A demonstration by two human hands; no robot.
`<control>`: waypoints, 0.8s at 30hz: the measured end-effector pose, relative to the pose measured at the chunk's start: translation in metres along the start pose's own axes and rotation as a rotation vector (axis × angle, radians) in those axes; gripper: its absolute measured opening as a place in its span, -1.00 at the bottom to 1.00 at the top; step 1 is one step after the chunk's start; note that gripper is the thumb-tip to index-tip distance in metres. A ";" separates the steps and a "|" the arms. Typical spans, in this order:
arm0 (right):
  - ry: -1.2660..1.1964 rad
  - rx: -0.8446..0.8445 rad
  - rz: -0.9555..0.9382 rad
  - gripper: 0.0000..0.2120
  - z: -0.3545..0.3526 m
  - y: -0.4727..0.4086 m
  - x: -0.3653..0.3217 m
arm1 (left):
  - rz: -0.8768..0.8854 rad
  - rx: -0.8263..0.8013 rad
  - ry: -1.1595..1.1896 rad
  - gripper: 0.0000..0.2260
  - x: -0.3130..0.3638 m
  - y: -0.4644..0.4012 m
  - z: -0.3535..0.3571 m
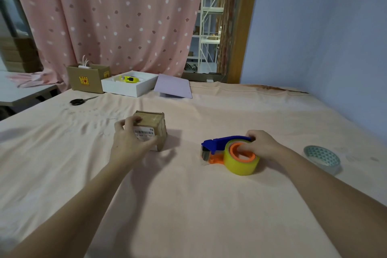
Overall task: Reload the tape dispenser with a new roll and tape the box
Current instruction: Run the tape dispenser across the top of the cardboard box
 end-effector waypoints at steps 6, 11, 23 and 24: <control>-0.277 0.086 0.061 -0.71 -0.006 0.016 -0.002 | -0.023 0.009 0.026 -0.28 0.006 0.013 0.007; -0.481 0.180 0.109 -0.68 -0.010 0.029 0.008 | 0.018 -0.009 0.015 -0.28 0.024 0.027 0.014; -0.759 0.363 0.080 -0.67 -0.035 0.045 0.001 | 0.383 -0.341 -0.308 -0.52 0.081 0.069 0.066; -0.763 0.365 0.070 -0.70 -0.036 0.045 0.000 | 0.359 -0.401 -0.224 -0.53 0.080 0.068 0.069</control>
Point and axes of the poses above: each hand's wrist, its own y-axis away from the middle knuckle, its own z-axis out of the palm, x = y × z, the point moved 9 cm from there along -y, towards the middle knuckle, and after that the axes turned 14 degrees about -z, right-handed, at the moved point
